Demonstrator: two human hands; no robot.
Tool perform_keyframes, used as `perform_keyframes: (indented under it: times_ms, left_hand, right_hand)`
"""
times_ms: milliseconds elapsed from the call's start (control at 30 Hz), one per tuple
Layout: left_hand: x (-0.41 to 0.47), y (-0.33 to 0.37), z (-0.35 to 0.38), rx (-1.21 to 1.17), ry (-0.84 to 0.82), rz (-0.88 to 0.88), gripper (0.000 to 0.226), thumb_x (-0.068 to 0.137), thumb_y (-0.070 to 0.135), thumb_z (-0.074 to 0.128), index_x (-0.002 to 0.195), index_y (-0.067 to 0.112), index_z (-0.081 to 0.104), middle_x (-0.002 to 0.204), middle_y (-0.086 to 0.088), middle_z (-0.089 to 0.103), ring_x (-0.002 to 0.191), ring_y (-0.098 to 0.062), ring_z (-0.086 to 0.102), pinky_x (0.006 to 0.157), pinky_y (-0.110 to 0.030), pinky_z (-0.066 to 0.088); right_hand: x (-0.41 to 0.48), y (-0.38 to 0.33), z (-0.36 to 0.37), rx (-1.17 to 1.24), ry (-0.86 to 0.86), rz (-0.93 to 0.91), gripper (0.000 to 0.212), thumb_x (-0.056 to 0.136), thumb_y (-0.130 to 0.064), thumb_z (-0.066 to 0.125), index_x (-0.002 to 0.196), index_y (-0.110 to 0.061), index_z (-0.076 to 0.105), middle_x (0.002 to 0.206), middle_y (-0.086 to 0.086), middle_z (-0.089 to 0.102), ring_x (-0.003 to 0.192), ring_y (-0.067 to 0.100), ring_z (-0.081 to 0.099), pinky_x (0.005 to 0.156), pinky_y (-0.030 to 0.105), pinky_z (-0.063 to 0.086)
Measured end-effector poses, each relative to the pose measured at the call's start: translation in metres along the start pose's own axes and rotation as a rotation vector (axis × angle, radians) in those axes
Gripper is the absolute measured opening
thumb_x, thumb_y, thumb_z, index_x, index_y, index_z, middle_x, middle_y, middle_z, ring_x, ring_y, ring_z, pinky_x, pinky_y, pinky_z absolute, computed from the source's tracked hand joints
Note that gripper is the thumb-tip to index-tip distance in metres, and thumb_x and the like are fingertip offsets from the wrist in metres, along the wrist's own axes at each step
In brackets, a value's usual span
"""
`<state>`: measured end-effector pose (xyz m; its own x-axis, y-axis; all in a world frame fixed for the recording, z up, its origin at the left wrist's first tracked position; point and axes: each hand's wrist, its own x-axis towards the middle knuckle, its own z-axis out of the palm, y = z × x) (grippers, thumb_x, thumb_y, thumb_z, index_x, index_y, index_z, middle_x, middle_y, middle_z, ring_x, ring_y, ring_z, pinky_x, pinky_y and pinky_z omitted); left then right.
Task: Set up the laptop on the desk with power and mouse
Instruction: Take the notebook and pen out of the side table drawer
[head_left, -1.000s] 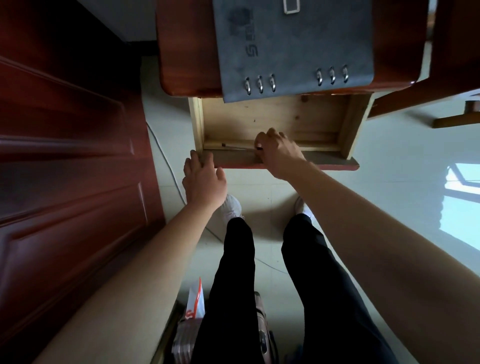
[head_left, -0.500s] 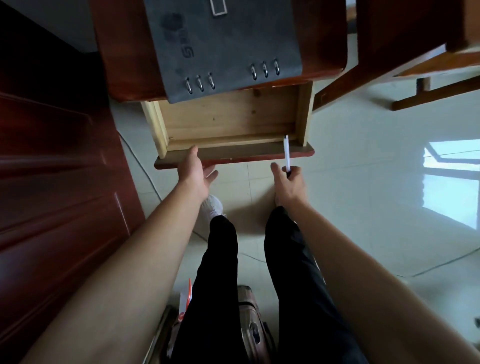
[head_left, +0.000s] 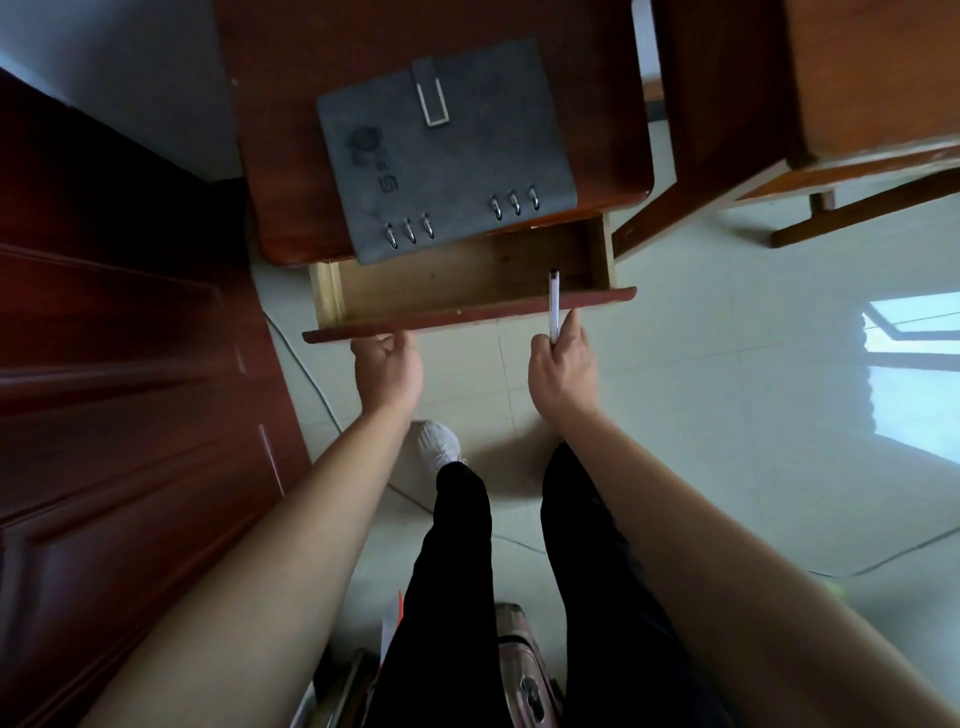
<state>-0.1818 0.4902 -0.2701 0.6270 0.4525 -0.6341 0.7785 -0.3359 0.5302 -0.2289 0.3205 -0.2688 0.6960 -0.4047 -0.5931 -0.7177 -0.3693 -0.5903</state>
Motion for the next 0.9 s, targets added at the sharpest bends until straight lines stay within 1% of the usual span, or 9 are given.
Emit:
perform_keyframes:
  times_ms: [100,233,333,400,567,667,733,800,900]
  left_hand:
    - [0.017,0.013,-0.008,0.094,-0.074,0.192,0.037,0.095,0.019,0.051,0.128,0.001,0.047,0.132,-0.013,0.059,0.116,-0.029,0.057,0.092,-0.031,0.042]
    - [0.041,0.033,-0.014,-0.028,-0.169,0.173,0.042,0.090,0.010,0.055,0.131,0.007,0.046,0.127,-0.005,0.062,0.097,-0.020,0.061,0.083,-0.024,0.044]
    - [0.053,0.041,-0.017,-0.024,-0.204,0.203,0.047,0.085,0.003,0.058,0.131,0.006,0.046,0.125,-0.002,0.064,0.094,-0.008,0.061,0.080,-0.009,0.044]
    - [0.059,0.045,-0.016,-0.046,-0.209,0.210,0.049,0.083,0.002,0.059,0.130,0.002,0.048,0.125,-0.007,0.065,0.108,-0.020,0.061,0.092,-0.021,0.044]
    - [0.054,0.037,-0.015,-0.029,-0.275,0.243,0.062,0.081,0.001,0.062,0.138,0.013,0.041,0.124,0.012,0.054,0.108,-0.008,0.051,0.078,-0.003,0.036]
    - [0.054,0.042,-0.014,-0.019,-0.305,0.246,0.063,0.081,0.004,0.064,0.137,0.016,0.039,0.124,0.011,0.053,0.108,-0.008,0.050,0.077,-0.002,0.035]
    - [0.050,0.049,-0.015,-0.012,-0.295,0.195,0.057,0.081,0.009,0.065,0.133,0.015,0.042,0.123,0.006,0.057,0.109,-0.013,0.053,0.084,-0.015,0.037]
    - [0.044,0.055,-0.017,-0.006,-0.231,0.154,0.043,0.086,0.014,0.061,0.127,0.011,0.049,0.114,0.002,0.060,0.110,-0.021,0.056,0.084,-0.023,0.037]
    - [0.027,0.059,-0.019,0.085,-0.046,0.129,0.036,0.089,0.020,0.054,0.122,0.005,0.051,0.115,-0.008,0.061,0.111,-0.032,0.056,0.086,-0.033,0.043]
  right_hand:
    - [0.023,-0.024,-0.016,-0.078,-0.029,-0.150,0.057,0.092,-0.021,0.032,0.138,0.013,0.033,0.140,0.031,0.040,0.130,0.041,0.039,0.102,0.047,0.036]
    - [0.057,-0.051,-0.026,-0.074,0.000,-0.184,0.051,0.093,-0.015,0.036,0.136,0.013,0.040,0.147,0.030,0.039,0.140,0.038,0.032,0.111,0.042,0.031]
    - [0.066,-0.058,-0.027,-0.100,0.016,-0.189,0.044,0.094,-0.011,0.038,0.131,0.012,0.045,0.148,0.027,0.039,0.139,0.038,0.035,0.107,0.038,0.032]
    - [0.070,-0.057,-0.025,-0.114,0.023,-0.197,0.040,0.094,-0.010,0.039,0.126,0.011,0.047,0.145,0.027,0.041,0.133,0.038,0.040,0.100,0.037,0.036]
    - [0.071,-0.052,-0.023,-0.113,-0.034,-0.262,0.049,0.093,-0.008,0.040,0.140,0.005,0.040,0.158,0.016,0.026,0.135,0.034,0.038,0.105,0.039,0.038]
    - [0.071,-0.052,-0.022,-0.141,-0.031,-0.288,0.035,0.091,-0.009,0.042,0.124,0.001,0.051,0.153,0.016,0.031,0.119,0.036,0.046,0.089,0.037,0.042]
    - [0.067,-0.053,-0.026,-0.129,0.033,-0.260,0.028,0.091,-0.013,0.041,0.110,-0.001,0.058,0.135,0.020,0.048,0.109,0.038,0.051,0.080,0.032,0.039]
    - [0.063,-0.054,-0.032,-0.093,0.140,-0.260,0.025,0.092,-0.014,0.043,0.102,-0.003,0.064,0.110,0.017,0.059,0.095,0.037,0.057,0.071,0.031,0.036]
    - [0.056,-0.062,-0.042,-0.134,0.280,-0.332,0.017,0.091,-0.015,0.044,0.097,-0.004,0.056,0.103,0.015,0.055,0.081,0.035,0.052,0.062,0.032,0.029]
